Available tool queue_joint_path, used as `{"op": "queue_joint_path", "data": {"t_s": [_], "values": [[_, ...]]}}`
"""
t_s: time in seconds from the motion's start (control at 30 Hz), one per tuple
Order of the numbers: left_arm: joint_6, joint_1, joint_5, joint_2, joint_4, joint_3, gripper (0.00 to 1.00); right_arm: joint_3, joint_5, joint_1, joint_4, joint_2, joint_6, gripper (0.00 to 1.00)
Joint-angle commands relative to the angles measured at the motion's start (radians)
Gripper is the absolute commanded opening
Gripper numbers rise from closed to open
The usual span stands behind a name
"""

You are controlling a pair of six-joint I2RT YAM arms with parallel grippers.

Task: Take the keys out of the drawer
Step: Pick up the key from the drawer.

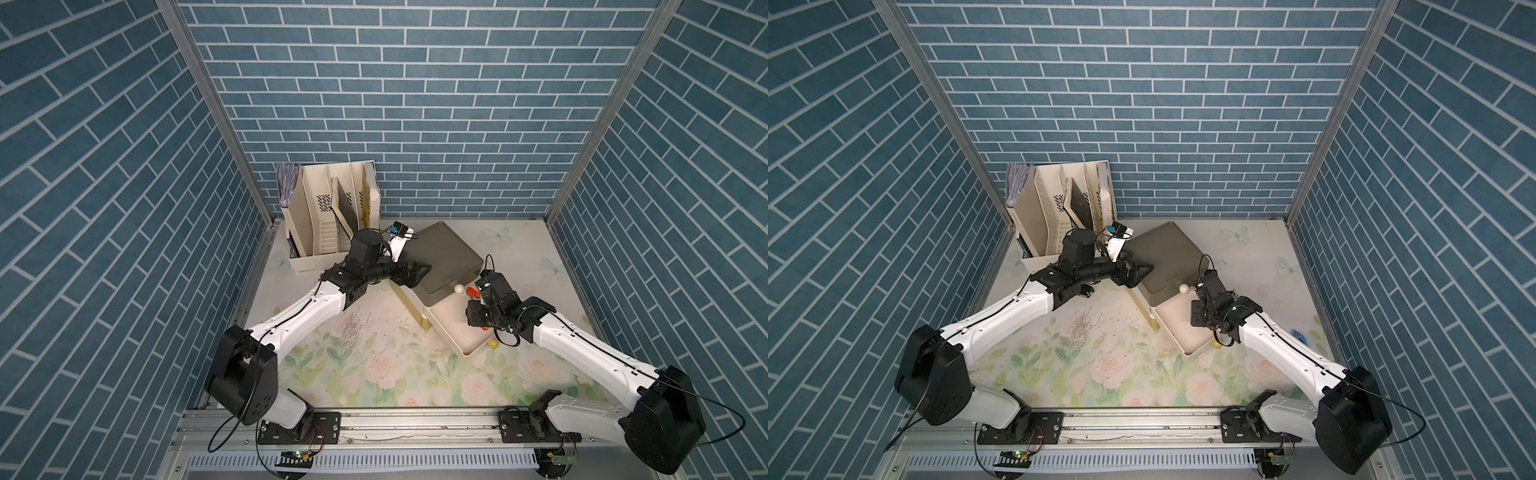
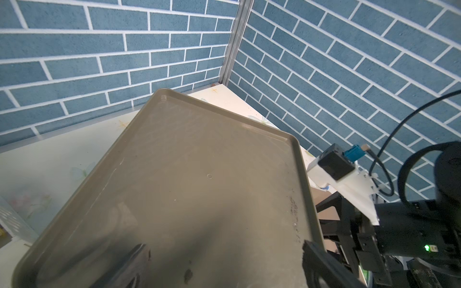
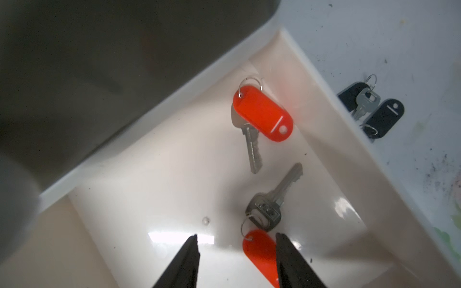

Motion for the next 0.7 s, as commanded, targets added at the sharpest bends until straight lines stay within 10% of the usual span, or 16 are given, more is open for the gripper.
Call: {"op": "queue_joint_path", "data": {"t_s": [0.0, 0.67], "values": [[-0.028, 0.005, 0.004, 0.035, -0.16, -0.035, 1.0, 0.007, 0.017, -0.003, -0.027, 0.031, 0.012, 0.5], [-0.012, 0.006, 0.006, 0.038, -0.182, -0.025, 1.0, -0.004, 0.061, -0.031, 0.019, 0.127, -0.037, 0.31]]}}
